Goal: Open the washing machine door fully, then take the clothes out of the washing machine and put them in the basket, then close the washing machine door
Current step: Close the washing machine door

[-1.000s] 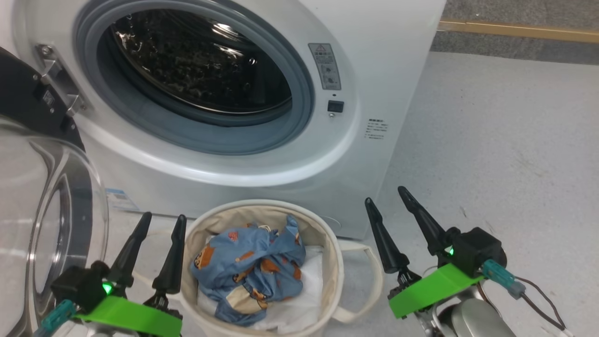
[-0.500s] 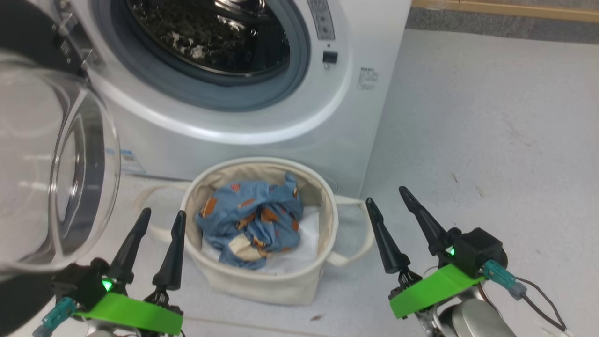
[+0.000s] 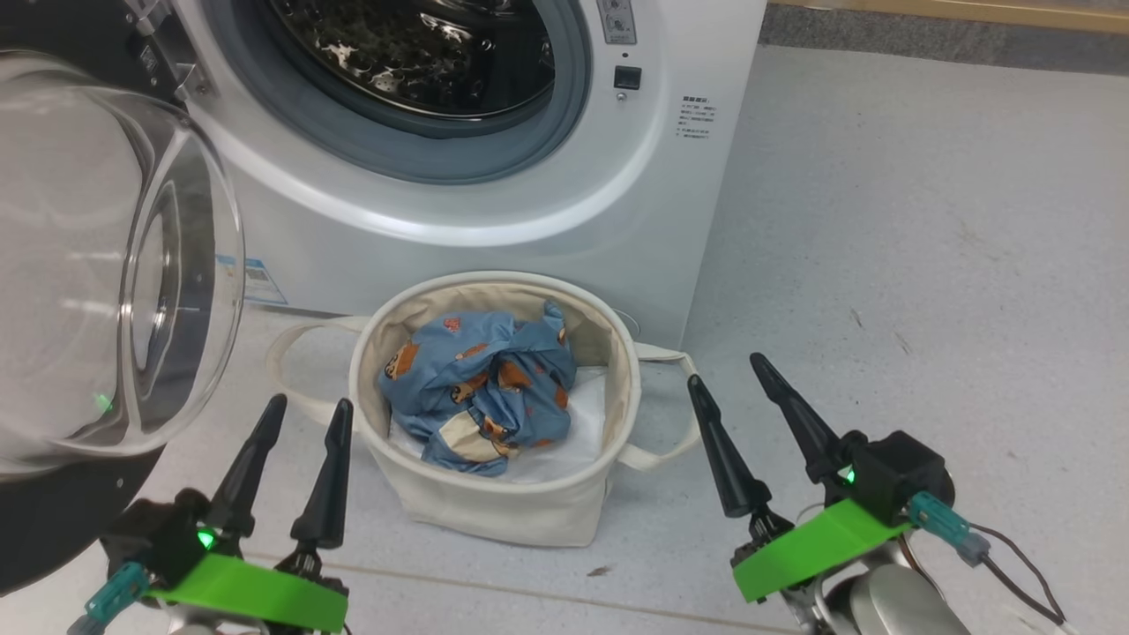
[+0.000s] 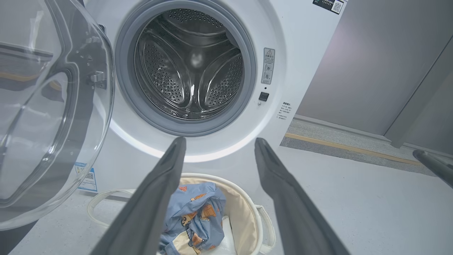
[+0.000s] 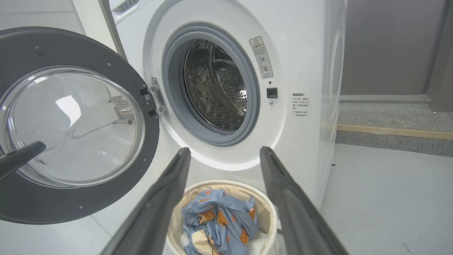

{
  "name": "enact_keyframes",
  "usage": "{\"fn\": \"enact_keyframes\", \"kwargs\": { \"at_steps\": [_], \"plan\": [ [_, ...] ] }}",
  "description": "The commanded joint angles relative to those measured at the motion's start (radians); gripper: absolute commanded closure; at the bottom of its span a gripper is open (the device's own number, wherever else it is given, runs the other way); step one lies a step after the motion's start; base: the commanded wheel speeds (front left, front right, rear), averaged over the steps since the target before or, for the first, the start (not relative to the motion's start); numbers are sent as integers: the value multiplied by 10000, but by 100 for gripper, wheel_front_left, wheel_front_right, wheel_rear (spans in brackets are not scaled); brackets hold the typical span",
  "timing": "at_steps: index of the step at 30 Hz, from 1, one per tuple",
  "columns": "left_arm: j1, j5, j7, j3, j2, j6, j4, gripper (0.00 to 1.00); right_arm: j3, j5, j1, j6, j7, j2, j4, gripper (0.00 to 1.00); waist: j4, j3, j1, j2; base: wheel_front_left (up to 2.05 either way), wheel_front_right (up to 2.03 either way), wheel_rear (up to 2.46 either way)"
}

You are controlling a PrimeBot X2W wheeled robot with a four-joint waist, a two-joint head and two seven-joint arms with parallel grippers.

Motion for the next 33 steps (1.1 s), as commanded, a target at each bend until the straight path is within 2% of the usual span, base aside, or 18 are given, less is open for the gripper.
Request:
{"fn": "enact_keyframes", "kwargs": {
  "at_steps": [1, 5, 10, 16, 18, 28, 33],
  "plan": [
    [-249, 74, -118, 464, 147, -26, -254, 0, 201, 50, -255, 46, -89, 73, -308, 0, 11, 1, 0, 0, 0, 0, 0],
    [-273, 78, -118, 462, 62, 0, -199, 0, 181, 52, -242, 46, -82, 61, -322, 0, 142, -13, 0, 0, 0, 0, 0],
    [-315, 79, -33, 375, -91, 129, 22, 0, 255, 63, -287, 46, -31, -11, -345, 0, 651, -49, 0, 0, 0, 0, 0],
    [-286, 248, -60, 580, -93, 561, 265, 0, 442, 233, -424, 46, -19, -234, -367, 0, 1591, -190, 0, 0, 0, 0, 0],
    [-247, 204, -64, 723, -106, 749, 445, 0, 521, 334, -453, 46, 11, -313, -334, 0, 2105, -300, 0, 0, 0, 0, 0],
    [70, 101, -61, 921, -175, 959, 501, 0, 713, 671, -276, 46, 55, -449, -198, 0, 4028, -857, 0, 0, 0, 0, 0],
    [211, 50, -37, 989, -94, 1008, 322, 0, 844, 724, -305, 46, 81, -426, -214, 0, 4575, -831, 0, 0, 0, 0, 0]
  ]
}}
